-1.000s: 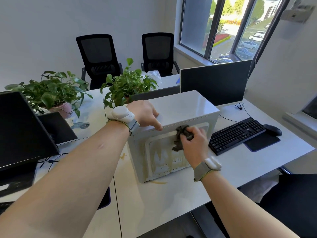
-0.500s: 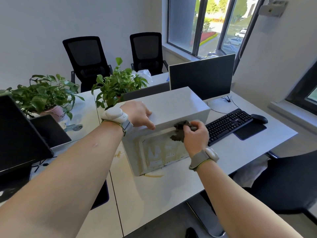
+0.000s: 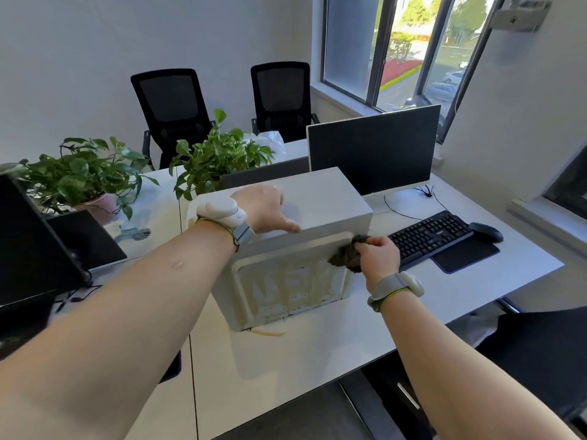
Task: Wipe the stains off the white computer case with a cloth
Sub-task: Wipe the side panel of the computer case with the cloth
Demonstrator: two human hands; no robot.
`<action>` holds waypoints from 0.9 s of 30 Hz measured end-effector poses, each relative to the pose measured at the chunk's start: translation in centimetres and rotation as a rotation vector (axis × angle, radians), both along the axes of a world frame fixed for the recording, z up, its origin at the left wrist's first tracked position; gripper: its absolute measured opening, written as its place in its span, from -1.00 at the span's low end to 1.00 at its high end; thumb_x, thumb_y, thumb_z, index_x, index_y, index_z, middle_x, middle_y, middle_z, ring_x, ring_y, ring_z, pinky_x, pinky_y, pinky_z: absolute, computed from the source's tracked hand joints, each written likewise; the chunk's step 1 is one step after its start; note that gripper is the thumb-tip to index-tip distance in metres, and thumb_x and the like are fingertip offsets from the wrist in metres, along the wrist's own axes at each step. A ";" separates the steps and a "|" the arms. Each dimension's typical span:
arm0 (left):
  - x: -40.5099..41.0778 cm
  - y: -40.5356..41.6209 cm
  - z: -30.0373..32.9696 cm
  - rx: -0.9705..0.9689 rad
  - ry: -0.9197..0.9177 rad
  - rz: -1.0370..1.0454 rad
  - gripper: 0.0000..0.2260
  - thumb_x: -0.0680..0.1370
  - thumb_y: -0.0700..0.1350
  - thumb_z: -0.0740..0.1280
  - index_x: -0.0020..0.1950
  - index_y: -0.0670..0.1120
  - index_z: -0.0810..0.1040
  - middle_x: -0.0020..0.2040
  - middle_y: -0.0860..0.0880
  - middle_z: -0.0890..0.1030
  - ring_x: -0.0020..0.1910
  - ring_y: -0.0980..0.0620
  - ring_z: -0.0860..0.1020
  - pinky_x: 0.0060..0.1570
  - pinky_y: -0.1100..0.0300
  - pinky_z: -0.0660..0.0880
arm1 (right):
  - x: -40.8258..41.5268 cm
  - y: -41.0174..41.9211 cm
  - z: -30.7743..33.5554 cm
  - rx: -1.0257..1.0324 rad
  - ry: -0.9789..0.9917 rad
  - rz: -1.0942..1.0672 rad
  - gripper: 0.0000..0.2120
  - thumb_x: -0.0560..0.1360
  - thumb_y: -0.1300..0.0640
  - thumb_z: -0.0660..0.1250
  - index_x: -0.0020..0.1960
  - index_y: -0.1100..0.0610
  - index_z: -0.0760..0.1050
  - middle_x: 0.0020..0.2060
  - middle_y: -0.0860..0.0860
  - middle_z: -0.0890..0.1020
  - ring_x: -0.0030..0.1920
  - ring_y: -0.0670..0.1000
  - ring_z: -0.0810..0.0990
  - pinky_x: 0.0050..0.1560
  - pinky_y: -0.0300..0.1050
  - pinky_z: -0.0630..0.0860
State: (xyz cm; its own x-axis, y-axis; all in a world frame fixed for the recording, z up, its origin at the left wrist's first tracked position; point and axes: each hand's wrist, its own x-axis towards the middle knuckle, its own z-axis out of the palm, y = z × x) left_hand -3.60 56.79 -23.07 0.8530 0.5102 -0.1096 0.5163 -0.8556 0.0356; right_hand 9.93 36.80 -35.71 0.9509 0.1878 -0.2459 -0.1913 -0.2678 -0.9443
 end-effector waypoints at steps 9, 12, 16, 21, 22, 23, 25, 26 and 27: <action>3.1 -1.0 -1.6 -0.101 -0.069 -0.020 -0.57 0.56 0.31 0.29 0.40 0.25 0.54 0.50 0.18 0.44 0.47 0.06 0.39 0.40 0.05 0.33 | 1.7 -0.7 -0.2 0.144 -0.121 0.050 -0.93 0.39 0.10 0.53 -0.14 0.03 0.67 -0.26 0.01 0.69 -0.24 0.01 0.64 -0.21 -0.07 0.64; 3.2 -0.7 -1.6 -0.111 -0.059 -0.013 -0.56 0.52 0.33 0.31 0.38 0.28 0.56 0.49 0.21 0.43 0.46 0.07 0.40 0.38 0.09 0.34 | 1.9 -0.6 -1.0 0.080 -0.089 0.066 -0.91 0.37 0.09 0.54 -0.16 0.03 0.66 -0.26 -0.01 0.69 -0.16 0.09 0.68 -0.14 0.01 0.67; 3.4 -0.6 -1.6 -0.126 -0.060 0.011 -0.58 0.52 0.31 0.34 0.36 0.29 0.56 0.49 0.23 0.43 0.45 0.10 0.41 0.38 0.08 0.36 | 1.6 0.0 0.0 0.134 -0.177 0.114 -0.93 0.40 0.04 0.53 -0.15 -0.02 0.66 -0.25 -0.07 0.68 -0.17 0.01 0.67 -0.10 -0.01 0.65; 3.2 -0.7 -2.4 -0.137 -0.069 0.021 -0.56 0.55 0.33 0.28 0.42 0.32 0.49 0.55 0.22 0.35 0.51 0.10 0.35 0.45 0.05 0.30 | 1.4 0.7 0.9 0.147 -0.328 0.155 -0.91 0.40 0.03 0.53 -0.15 -0.04 0.63 -0.17 -0.04 0.67 -0.15 -0.01 0.64 -0.05 -0.03 0.64; 3.2 -0.8 -2.7 -0.136 -0.076 0.019 -0.56 0.58 0.32 0.25 0.46 0.31 0.45 0.58 0.18 0.32 0.55 0.08 0.29 0.49 0.02 0.26 | 1.8 0.8 1.0 0.144 -0.316 0.154 -0.91 0.40 0.03 0.53 -0.15 -0.04 0.63 -0.17 -0.04 0.68 -0.15 -0.02 0.64 -0.04 -0.01 0.64; 3.2 -0.9 -3.1 -0.139 -0.082 0.019 -0.55 0.61 0.31 0.22 0.49 0.30 0.41 0.60 0.14 0.28 0.59 0.05 0.22 0.52 -0.02 0.21 | 2.2 1.1 1.1 0.136 -0.310 0.157 -0.91 0.41 0.03 0.53 -0.14 -0.03 0.63 -0.17 -0.05 0.68 -0.14 -0.02 0.64 -0.04 -0.01 0.64; 3.4 -1.4 -3.4 -0.136 -0.078 0.030 -0.53 0.64 0.30 0.16 0.55 0.27 0.33 0.64 0.07 0.20 0.63 0.00 0.12 0.56 -0.10 0.12 | 2.8 1.5 1.5 0.125 -0.316 0.177 -0.91 0.43 0.03 0.51 -0.11 -0.02 0.62 -0.15 -0.04 0.67 -0.13 -0.03 0.64 -0.05 -0.02 0.64; 3.5 -1.5 -3.5 -0.131 -0.065 0.037 -0.52 0.65 0.30 0.14 0.57 0.27 0.30 0.65 0.04 0.16 0.64 -0.01 0.08 0.56 -0.12 0.08 | 3.0 1.7 1.6 0.126 -0.320 0.184 -0.90 0.45 0.03 0.50 -0.09 -0.02 0.61 -0.13 -0.03 0.67 -0.12 -0.03 0.63 -0.07 -0.06 0.63; 3.5 -1.5 -3.5 -0.132 -0.051 0.043 -0.51 0.66 0.30 0.12 0.59 0.27 0.25 0.66 0.03 0.12 0.64 -0.01 0.06 0.57 -0.15 0.04 | 3.1 1.9 1.8 0.129 -0.318 0.185 -0.88 0.46 0.04 0.49 -0.05 0.00 0.59 -0.11 -0.03 0.66 -0.12 -0.03 0.63 -0.11 -0.13 0.61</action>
State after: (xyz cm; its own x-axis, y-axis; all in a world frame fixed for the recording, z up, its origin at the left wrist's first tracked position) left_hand -0.06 55.25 -26.57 0.8370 0.5303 -0.1351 0.5469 -0.8191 0.1733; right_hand 13.00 38.67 -33.95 0.9230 0.3734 0.0928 0.1572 -0.1458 -0.9767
